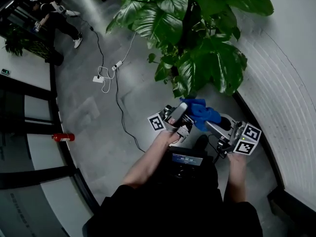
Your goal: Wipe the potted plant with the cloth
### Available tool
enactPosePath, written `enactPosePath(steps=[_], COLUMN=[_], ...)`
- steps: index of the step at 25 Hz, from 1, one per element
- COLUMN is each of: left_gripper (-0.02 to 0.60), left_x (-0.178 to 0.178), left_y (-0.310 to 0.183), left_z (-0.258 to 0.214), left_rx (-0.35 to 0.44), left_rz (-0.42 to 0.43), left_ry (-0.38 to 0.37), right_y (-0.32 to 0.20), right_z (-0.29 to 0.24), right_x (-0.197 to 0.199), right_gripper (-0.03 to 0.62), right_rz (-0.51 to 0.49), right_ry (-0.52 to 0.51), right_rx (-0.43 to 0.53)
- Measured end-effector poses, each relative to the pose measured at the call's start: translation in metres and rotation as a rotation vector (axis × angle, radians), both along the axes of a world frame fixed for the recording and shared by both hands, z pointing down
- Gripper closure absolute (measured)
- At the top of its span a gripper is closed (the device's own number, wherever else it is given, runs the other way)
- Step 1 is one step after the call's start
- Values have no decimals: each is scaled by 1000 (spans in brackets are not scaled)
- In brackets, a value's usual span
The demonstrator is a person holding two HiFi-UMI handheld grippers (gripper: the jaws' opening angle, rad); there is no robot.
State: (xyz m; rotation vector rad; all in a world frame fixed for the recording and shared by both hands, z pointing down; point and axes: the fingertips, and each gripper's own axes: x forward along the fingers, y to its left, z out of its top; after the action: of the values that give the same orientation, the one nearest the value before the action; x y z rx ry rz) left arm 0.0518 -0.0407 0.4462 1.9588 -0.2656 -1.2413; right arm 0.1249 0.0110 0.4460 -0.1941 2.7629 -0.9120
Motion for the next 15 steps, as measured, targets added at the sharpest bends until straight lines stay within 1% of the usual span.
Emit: enactPosePath(steps=[2,4,8,12,15], left_gripper=[163,163,164,164,164], left_x=[-21,-44,-89,-130,-151], left_y=[15,28,44,79,108], left_z=[2,0,-4,-15,-19], left_rx=[-12,-7,9,48,63], left_rz=[28,46,41,49,65], left_ry=[-21,-45,-118,-156,-158], right_y=[6,11,20,56,90], right_z=[-14,-25,-35,-45,-49], right_x=[-16,-33,-62,-93,-107], right_gripper=[497,497,497,497,498], right_rz=[59,115,216,294,358], right_ry=[-60,-112,-171,-148,-115], right_rx=[-23,-43,-71,-61,-56])
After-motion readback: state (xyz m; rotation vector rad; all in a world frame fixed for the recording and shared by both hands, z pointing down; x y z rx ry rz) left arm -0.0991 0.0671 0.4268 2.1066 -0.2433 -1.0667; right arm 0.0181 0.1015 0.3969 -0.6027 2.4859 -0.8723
